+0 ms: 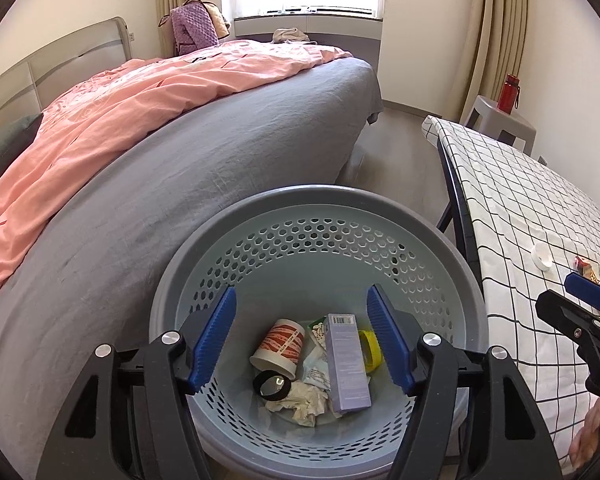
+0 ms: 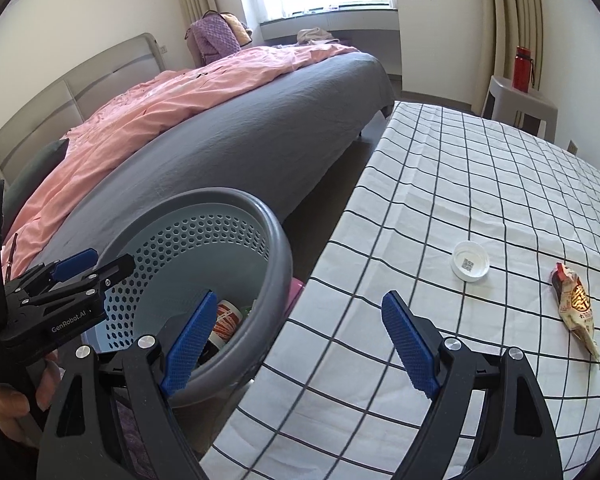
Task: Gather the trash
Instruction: 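Withdraw both tools from the wastebasket toward the snack wrapper, then close the right tool on the red-and-white snack wrapper and lift it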
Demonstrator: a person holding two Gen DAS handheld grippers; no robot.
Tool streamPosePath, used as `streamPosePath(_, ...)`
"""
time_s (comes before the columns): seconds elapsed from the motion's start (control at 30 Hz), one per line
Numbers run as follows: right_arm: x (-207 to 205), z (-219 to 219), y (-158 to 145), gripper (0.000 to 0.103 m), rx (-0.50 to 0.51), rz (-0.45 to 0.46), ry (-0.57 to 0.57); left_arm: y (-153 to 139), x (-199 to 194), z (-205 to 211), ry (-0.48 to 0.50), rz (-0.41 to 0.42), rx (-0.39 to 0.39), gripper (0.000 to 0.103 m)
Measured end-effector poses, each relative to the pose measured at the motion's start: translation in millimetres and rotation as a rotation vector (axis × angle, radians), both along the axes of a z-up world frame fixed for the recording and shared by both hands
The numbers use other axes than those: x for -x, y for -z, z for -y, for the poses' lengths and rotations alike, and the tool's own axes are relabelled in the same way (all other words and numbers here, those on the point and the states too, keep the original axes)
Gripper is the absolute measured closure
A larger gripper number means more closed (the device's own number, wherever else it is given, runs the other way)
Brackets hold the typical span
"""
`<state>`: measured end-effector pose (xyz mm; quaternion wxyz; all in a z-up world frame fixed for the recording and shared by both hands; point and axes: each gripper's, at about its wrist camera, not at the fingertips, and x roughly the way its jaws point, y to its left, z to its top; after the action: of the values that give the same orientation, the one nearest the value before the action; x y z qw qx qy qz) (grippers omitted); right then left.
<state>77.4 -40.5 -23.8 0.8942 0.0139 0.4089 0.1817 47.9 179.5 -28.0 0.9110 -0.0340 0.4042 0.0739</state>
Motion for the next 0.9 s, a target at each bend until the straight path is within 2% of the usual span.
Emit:
streamPosePath(0.47,6,86,-1,0.021,0.033,0.001,0.129,-1,-9,63,0.106,0.003,-0.002,0.036)
streamPosePath(0.73,1,156,2,0.021,0.083,-0.005,0.232,-1,-11,93,0.149,0.0,-0.006,0.035)
streamPosePath(0.9,-9,202,14,0.021,0.116,-0.03,0.312,2,-14,109,0.179,-0.012,-0.003,0.035)
